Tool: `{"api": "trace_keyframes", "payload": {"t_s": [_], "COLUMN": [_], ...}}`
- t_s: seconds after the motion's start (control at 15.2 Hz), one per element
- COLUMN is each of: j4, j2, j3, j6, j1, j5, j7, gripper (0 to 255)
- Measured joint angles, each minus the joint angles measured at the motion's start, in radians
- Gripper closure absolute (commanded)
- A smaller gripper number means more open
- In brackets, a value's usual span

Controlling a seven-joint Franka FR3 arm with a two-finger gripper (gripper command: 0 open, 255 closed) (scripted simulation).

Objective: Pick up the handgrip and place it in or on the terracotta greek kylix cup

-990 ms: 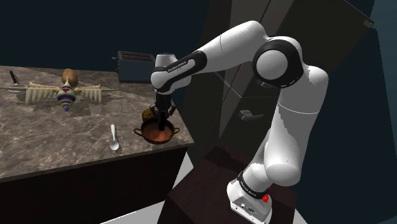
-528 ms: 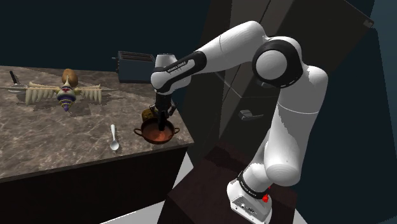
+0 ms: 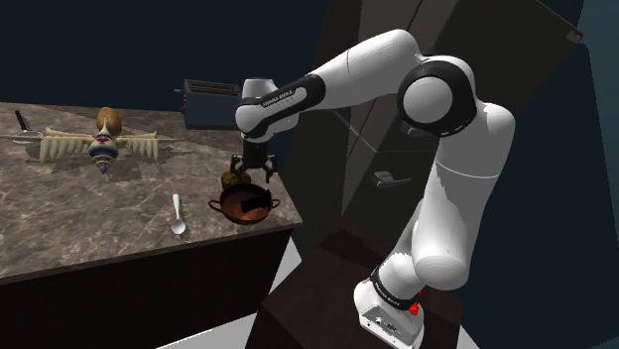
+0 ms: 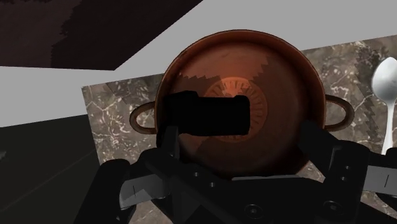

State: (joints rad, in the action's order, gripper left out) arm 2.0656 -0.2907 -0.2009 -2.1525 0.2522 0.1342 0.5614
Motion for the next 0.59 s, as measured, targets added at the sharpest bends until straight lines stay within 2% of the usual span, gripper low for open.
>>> {"api": "trace_keyframes", "payload": {"t_s": [0.2, 0.59], "j4": [-0.038, -0.046], "j2": [0.029, 0.034], "j3": [-0.005, -0.006], "j6": [0.065, 0.080], "j1": [-0.001, 0.000], "j5": [-0.011, -0.013], "j7": [0.007, 0.010], "gripper": [0, 0]}}
